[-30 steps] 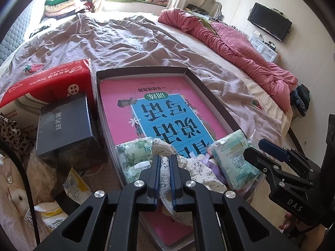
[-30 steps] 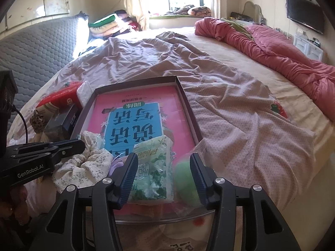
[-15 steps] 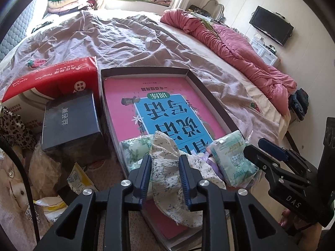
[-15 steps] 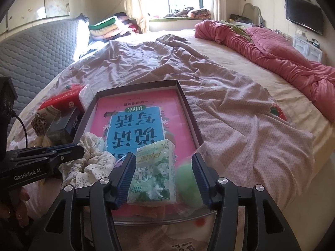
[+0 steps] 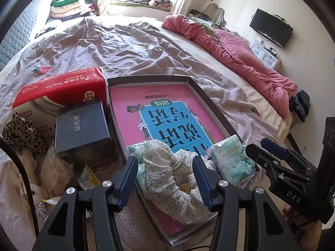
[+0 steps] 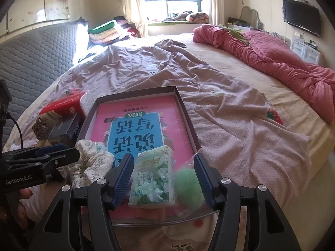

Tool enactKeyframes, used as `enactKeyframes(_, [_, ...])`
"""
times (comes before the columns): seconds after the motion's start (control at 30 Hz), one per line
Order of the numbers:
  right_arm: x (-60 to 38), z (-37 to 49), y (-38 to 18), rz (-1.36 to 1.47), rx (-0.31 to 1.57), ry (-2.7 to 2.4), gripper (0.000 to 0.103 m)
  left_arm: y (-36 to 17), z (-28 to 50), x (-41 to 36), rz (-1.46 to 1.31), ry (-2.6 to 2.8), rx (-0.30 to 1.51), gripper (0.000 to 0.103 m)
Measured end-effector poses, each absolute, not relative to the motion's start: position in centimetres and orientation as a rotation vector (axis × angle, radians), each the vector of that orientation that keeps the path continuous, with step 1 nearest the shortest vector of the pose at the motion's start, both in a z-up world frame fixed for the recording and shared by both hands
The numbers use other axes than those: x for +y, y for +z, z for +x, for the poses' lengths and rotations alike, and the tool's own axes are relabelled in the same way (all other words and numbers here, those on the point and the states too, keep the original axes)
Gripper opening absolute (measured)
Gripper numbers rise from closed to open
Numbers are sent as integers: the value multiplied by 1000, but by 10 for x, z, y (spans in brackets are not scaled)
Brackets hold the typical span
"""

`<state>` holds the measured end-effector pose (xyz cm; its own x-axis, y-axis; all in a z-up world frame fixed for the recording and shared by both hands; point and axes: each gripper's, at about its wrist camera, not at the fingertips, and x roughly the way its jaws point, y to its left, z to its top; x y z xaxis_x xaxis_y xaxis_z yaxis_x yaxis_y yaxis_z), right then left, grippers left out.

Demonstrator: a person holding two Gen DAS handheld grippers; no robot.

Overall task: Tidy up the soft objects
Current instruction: 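Move both tools back toward the remaining pile beside the tray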

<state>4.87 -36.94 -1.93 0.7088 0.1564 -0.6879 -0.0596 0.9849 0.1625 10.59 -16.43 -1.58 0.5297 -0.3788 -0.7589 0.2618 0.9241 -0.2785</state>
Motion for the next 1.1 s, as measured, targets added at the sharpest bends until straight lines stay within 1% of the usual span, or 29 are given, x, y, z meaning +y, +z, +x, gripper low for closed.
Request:
enactKeyframes(0.07, [-371,47,-18,134,768,110,66,-12,105,-163,-134,-375,932,57])
enactKeyframes(0.27, [-374,44,-11,139,744,94,68,0,100,-162,-116,-349,911,64])
enactKeyframes(0.7, [-370,36,11,131,681,71,69,20,89,-149,-68,-262,901,65])
enactKeyframes(0.83, [-365,34,17,121,670,80,72,23,84,-143,-43,-228,900,65])
enactKeyframes(1.1, [-349,31,28,84,652,107,73,27,77,-129,-31,-194,898,65])
